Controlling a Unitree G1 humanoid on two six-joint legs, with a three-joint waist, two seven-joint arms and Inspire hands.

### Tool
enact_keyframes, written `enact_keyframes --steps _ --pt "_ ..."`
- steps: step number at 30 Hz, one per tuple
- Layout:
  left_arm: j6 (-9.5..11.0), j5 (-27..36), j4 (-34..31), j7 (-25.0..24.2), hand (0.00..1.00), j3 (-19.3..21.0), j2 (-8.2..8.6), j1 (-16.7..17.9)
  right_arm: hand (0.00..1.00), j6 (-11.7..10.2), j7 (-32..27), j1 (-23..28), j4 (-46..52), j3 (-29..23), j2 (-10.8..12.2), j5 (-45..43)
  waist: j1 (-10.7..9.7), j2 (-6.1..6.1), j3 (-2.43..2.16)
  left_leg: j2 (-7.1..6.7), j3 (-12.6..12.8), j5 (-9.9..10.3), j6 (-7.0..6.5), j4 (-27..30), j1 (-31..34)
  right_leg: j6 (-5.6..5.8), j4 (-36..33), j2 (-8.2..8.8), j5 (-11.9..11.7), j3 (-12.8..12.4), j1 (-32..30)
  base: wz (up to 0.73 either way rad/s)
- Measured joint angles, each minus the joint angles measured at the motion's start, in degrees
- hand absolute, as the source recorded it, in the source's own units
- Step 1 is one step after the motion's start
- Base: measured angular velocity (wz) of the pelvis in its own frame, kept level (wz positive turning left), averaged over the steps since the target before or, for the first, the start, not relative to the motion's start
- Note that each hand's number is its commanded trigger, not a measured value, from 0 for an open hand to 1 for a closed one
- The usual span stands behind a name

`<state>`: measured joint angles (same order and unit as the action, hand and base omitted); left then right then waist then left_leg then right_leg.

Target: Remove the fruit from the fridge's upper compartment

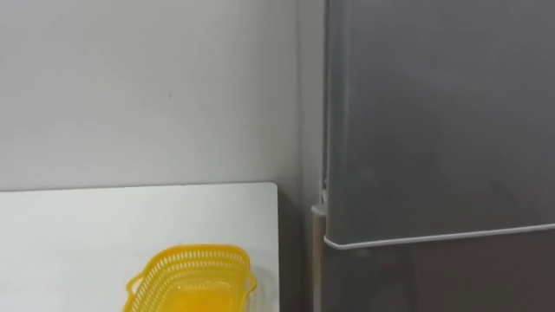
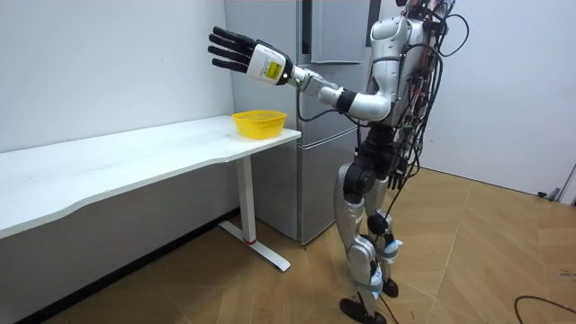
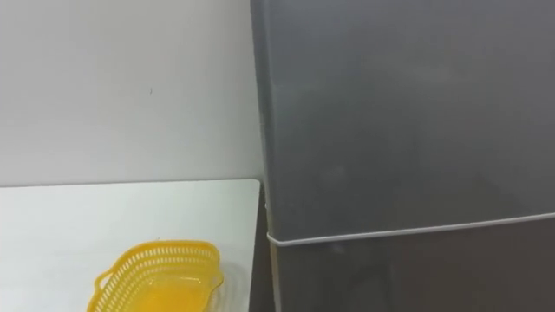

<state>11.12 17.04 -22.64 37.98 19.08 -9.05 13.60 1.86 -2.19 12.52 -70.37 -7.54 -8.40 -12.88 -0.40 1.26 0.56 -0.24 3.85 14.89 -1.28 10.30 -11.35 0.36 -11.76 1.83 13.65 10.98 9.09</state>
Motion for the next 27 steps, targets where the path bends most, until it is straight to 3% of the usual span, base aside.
enact_keyframes --steps 4,8,10,12,21,27 --pt "-2.0 -1.3 0.0 -7.3 0.0 -4.1 0.0 0.0 0.0 0.4 1.3 -0.1 -0.3 -0.1 0.0 -1.0 -1.1 -0.23 0.07 0.04 0.0 0.0 0.0 0.0 0.4 0.0 0.0 -0.02 0.0 0.0 -0.2 0.01" --pt "-4.4 -0.5 -1.2 -15.0 0.0 -9.5 0.0 -0.1 0.0 0.7 2.3 -0.9 -1.0 0.2 0.0 -1.0 -2.4 -0.13 -0.22 0.36 0.3 0.0 0.0 0.1 1.1 -0.04 -0.1 -0.09 0.0 0.0 -1.0 -0.01" --pt "-4.6 0.4 -1.5 -18.0 0.0 -11.2 -0.11 -0.5 0.0 0.7 2.4 -1.6 -1.5 0.2 0.0 -1.0 -2.6 -0.09 -0.47 0.43 0.5 0.0 0.0 0.3 1.7 -0.13 -0.2 -0.12 -0.2 -0.2 -1.4 -0.07" --pt "-4.8 0.3 -1.5 -21.5 0.0 -13.1 -0.18 -0.8 0.0 0.6 2.4 -2.5 -2.4 0.1 0.0 -1.2 -3.1 -0.17 -0.38 0.5 0.4 0.0 0.0 0.4 1.8 -0.2 -0.2 -0.26 -0.3 -0.3 -1.8 -0.1" --pt "-6.2 0.3 -1.5 -33.9 0.0 -15.0 -0.91 -3.1 0.0 0.5 2.5 -4.5 -4.0 0.1 -0.1 -1.2 -4.6 -0.3 0.18 0.48 0.4 0.0 0.0 0.4 1.7 -0.27 0.1 -0.43 -0.3 -1.1 -1.7 -0.03" --pt "-7.0 1.5 -1.5 -39.3 0.0 -15.3 -0.91 -4.3 0.0 0.3 2.4 -4.7 -3.9 0.1 -0.2 -1.3 -5.2 -0.2 0.3 0.48 0.7 0.0 0.01 0.4 1.6 -0.3 0.0 -0.51 -0.3 -1.5 -1.8 -0.01"
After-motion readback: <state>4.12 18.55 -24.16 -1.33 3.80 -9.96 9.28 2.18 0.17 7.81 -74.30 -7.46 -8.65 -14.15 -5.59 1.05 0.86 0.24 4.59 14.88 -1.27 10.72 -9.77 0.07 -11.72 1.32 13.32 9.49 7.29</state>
